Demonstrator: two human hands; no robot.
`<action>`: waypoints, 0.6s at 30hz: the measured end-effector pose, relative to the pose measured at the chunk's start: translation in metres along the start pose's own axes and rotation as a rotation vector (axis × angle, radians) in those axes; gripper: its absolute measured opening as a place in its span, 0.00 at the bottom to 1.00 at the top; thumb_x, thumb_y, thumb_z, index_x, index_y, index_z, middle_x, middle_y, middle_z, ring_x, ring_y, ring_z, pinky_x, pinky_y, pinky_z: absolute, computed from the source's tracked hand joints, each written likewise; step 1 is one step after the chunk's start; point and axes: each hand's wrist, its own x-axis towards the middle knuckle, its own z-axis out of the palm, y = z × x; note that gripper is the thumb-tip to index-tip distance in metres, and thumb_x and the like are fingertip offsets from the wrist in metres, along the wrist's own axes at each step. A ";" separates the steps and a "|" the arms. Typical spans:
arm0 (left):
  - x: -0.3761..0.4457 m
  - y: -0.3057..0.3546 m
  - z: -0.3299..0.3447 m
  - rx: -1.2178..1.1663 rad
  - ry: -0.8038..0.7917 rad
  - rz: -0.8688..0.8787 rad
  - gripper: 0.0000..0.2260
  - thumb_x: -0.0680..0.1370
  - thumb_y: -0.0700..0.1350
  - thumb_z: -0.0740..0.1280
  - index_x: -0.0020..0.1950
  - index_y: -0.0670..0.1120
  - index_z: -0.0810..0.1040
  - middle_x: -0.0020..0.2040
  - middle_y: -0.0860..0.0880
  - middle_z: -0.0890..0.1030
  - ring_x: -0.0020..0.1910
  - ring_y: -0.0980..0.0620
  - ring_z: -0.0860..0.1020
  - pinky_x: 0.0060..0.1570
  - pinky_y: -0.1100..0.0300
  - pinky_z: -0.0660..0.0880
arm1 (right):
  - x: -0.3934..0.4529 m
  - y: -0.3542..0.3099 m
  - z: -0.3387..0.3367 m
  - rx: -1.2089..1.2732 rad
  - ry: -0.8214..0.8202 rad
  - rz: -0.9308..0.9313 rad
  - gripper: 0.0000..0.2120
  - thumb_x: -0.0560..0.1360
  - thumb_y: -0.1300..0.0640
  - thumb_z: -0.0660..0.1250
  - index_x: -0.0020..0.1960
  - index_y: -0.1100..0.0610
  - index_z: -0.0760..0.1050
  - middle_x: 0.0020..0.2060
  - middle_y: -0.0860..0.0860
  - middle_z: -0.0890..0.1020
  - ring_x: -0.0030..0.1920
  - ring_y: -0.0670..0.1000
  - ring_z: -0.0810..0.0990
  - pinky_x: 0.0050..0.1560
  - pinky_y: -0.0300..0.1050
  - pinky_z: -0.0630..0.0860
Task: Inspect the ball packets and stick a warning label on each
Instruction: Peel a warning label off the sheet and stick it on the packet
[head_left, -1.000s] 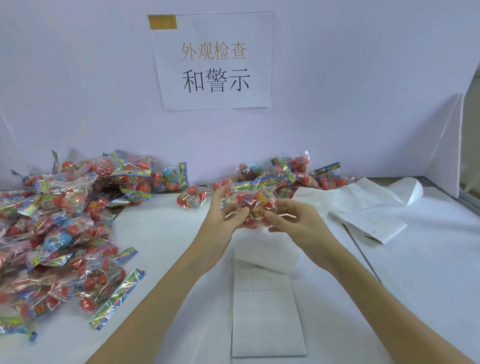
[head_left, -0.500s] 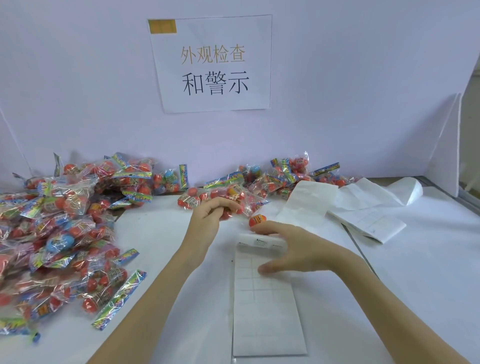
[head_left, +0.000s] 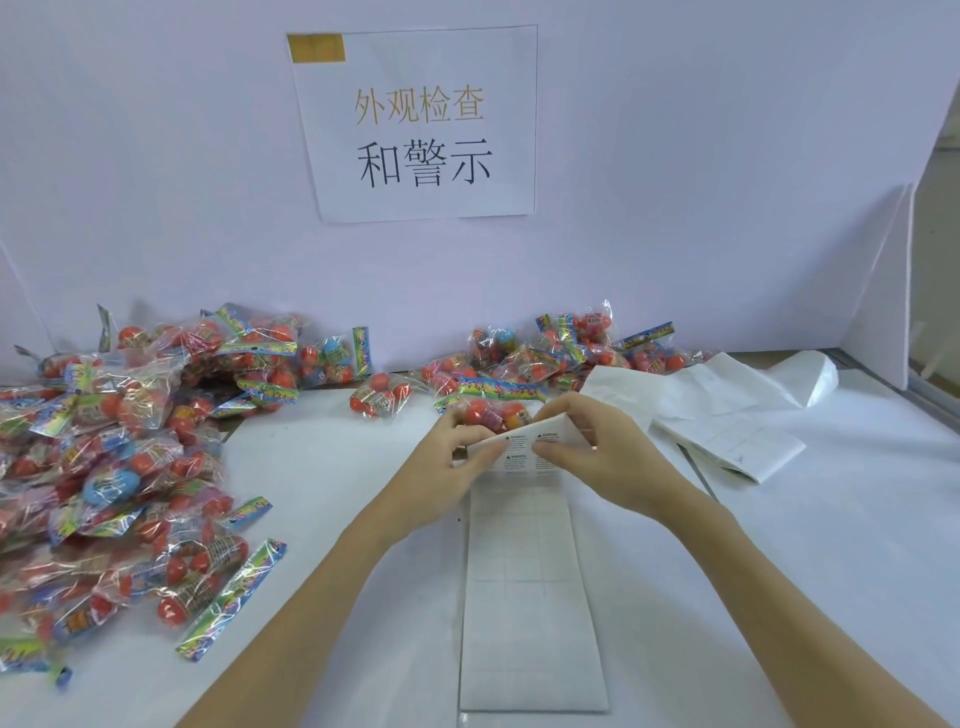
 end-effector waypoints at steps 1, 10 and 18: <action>-0.001 0.001 0.000 0.010 -0.018 0.003 0.08 0.85 0.48 0.65 0.52 0.58 0.83 0.52 0.55 0.72 0.46 0.70 0.73 0.47 0.77 0.69 | 0.000 0.000 0.000 -0.008 0.007 -0.001 0.09 0.78 0.57 0.74 0.56 0.49 0.78 0.48 0.48 0.85 0.49 0.49 0.84 0.52 0.48 0.81; 0.004 -0.009 0.000 -0.005 0.060 0.047 0.12 0.86 0.50 0.59 0.53 0.59 0.82 0.56 0.51 0.76 0.55 0.64 0.75 0.54 0.73 0.68 | -0.006 -0.003 0.018 -0.407 0.125 -0.330 0.18 0.79 0.60 0.73 0.67 0.46 0.82 0.64 0.52 0.75 0.62 0.53 0.76 0.65 0.52 0.72; 0.006 -0.009 0.005 -0.071 0.117 0.048 0.16 0.88 0.50 0.55 0.54 0.56 0.83 0.55 0.52 0.78 0.55 0.61 0.77 0.54 0.69 0.70 | -0.008 -0.010 0.022 -0.327 0.178 -0.330 0.16 0.78 0.62 0.74 0.63 0.49 0.85 0.67 0.55 0.73 0.62 0.52 0.77 0.65 0.51 0.75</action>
